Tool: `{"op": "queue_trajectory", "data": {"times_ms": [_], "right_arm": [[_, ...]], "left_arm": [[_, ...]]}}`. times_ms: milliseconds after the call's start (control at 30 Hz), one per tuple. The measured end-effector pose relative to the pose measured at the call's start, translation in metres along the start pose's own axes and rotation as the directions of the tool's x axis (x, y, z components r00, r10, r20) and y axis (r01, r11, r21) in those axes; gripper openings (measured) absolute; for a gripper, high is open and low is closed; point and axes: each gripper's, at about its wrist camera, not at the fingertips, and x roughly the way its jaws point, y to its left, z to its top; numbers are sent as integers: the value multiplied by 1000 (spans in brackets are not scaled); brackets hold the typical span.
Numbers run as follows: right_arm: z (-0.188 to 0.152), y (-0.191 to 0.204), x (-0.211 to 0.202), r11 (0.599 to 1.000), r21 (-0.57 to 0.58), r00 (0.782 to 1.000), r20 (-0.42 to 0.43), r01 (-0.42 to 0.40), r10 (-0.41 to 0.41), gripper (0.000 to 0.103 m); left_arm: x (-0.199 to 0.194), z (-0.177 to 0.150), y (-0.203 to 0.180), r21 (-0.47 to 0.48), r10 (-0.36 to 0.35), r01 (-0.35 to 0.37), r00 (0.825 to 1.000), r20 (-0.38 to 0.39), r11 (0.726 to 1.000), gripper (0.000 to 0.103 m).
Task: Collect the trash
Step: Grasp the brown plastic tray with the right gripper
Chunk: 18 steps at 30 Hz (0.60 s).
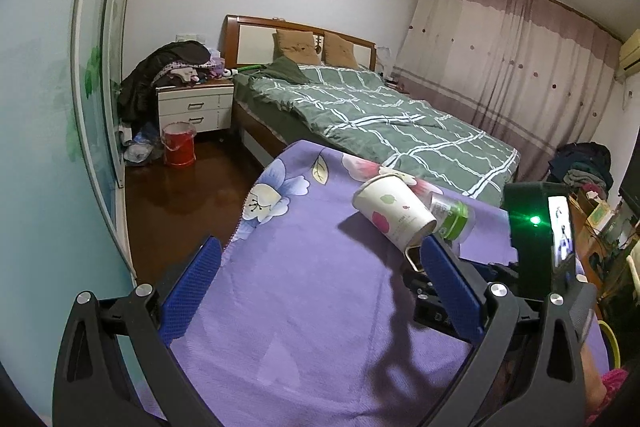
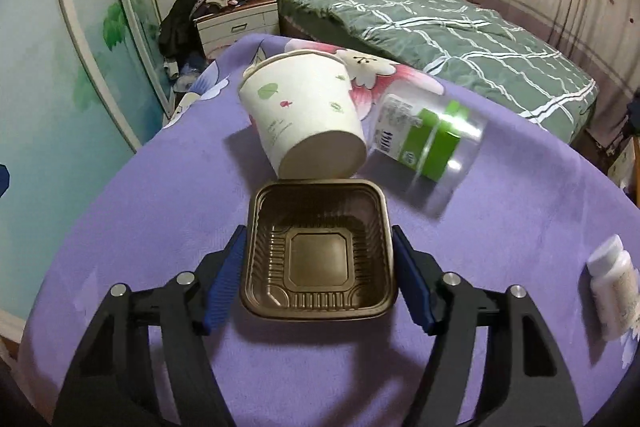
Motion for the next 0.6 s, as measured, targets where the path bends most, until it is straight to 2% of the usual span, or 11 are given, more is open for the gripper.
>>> {"op": "queue_trajectory", "data": {"times_ms": [200,367,500,600], "right_arm": [[-27,-21,-37,999,46,1000,28,4,-5,66],[-66,-63,-90,989,147,996,78,34,-46,66],[-113,-112,-140,961,248,982,114,121,-153,67],[-145,-151,-169,925,331,965,111,189,-237,67]], "left_arm": [[7,-5,-14,48,-17,18,999,-30,999,98],[13,-12,-38,106,-76,85,994,-83,991,98],[13,-18,-69,157,-165,187,976,-142,970,98],[9,-21,-102,201,-248,286,949,-193,937,98]]}}
